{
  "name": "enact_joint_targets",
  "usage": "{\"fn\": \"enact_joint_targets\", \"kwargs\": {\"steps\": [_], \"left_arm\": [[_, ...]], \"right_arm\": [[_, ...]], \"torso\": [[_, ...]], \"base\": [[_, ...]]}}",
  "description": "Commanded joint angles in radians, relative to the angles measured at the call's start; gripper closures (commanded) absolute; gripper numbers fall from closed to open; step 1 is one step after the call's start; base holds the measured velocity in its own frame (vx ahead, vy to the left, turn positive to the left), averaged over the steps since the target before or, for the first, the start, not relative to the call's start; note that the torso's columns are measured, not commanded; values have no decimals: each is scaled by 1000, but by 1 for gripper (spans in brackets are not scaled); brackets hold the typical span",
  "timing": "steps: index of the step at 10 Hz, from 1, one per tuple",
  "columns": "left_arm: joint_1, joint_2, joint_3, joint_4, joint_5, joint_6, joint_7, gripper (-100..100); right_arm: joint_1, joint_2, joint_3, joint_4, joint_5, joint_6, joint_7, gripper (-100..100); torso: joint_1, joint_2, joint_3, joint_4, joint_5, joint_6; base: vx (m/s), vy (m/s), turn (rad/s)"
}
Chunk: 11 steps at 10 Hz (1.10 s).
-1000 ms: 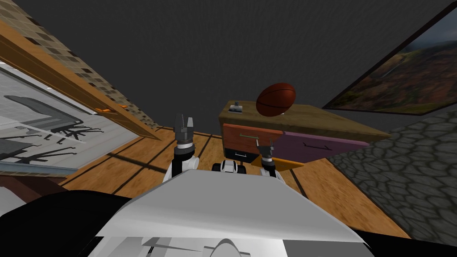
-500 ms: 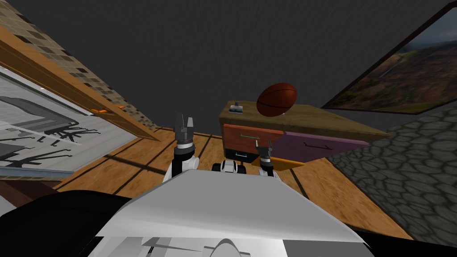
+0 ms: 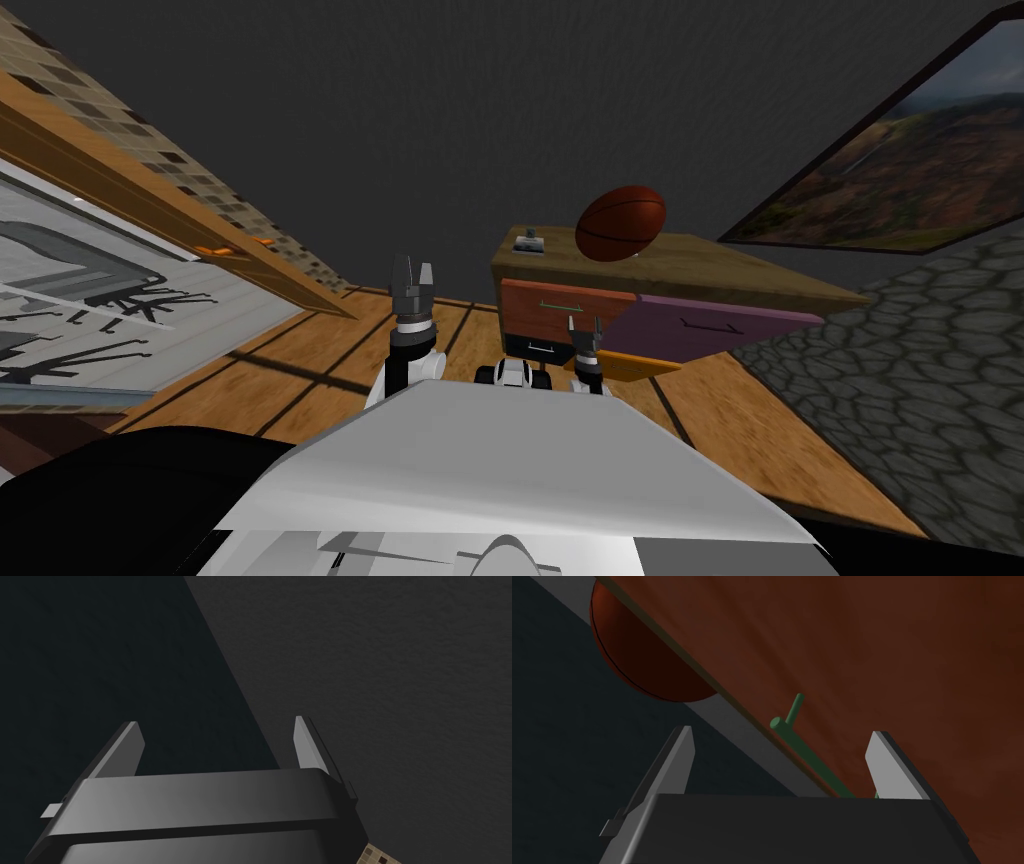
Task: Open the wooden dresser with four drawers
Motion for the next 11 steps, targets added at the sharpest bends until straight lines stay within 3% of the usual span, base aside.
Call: {"fn": "enact_joint_targets", "kwargs": {"steps": [1,3,4,6,11], "left_arm": [[0,0,0,0,0,0,0,0],[0,0,0,0,0,0,0,0],[0,0,0,0,0,0,0,0],[0,0,0,0,0,0,0,0],[0,0,0,0,0,0,0,0]], "right_arm": [[-12,79,-5,37,2,-13,59,-100],[-14,123,-7,46,3,-16,74,-100],[-16,112,-6,46,3,-15,71,-100],[-68,115,-9,74,79,-17,3,-100],[-119,116,-12,101,187,-18,-111,-100]], "torso": [[0,0,0,0,0,0],[-1,0,0,0,0,0],[-1,0,0,0,0,0],[0,-1,-1,0,0,1],[-2,1,1,0,0,1]], "base": [[4,11,-17],[1,3,-6],[0,0,0],[44,49,-435],[50,44,-282]]}}
